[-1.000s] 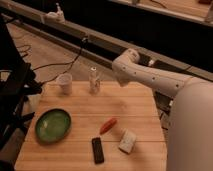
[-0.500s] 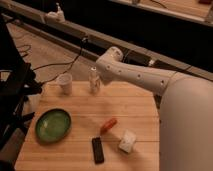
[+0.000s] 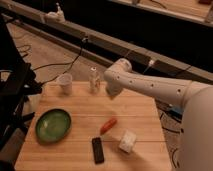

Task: Move the arm in a circular motion

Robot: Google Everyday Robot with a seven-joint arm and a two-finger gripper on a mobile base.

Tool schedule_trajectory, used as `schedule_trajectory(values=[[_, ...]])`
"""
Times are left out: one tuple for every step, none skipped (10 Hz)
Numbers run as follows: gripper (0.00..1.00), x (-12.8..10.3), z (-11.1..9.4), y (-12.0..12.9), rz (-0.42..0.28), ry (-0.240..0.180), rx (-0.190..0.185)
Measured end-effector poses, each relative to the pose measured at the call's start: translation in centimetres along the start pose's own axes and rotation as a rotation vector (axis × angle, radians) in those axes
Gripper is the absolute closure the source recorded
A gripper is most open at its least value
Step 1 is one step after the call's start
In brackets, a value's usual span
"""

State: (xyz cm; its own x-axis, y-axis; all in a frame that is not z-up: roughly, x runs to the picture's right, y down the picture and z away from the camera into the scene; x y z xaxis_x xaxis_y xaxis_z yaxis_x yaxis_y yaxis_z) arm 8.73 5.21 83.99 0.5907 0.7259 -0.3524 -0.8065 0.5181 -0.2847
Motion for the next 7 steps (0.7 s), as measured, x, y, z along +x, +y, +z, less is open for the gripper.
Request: schedule_trajectory(values=[[1.00,1.4,0.5,-2.2,0.043,0.028,0.018],[1.00,2.4,0.8,-4.7,0.104,0.053,0.033],[1.00,2.5,0.8,-7.3,0.187,0.065,0.034],[1.00,1.9,0.7,-8.4,0.230,0.058,0.025],[1.00,0.4,0.5,-9.9,0.302,0.044,-0.002],[0.99,-2.0,0.0,-10.8,0.350,0.017,-0.034],[0.97,-3.2,-0.3,-11.0,0.367,0.002,-0.052]])
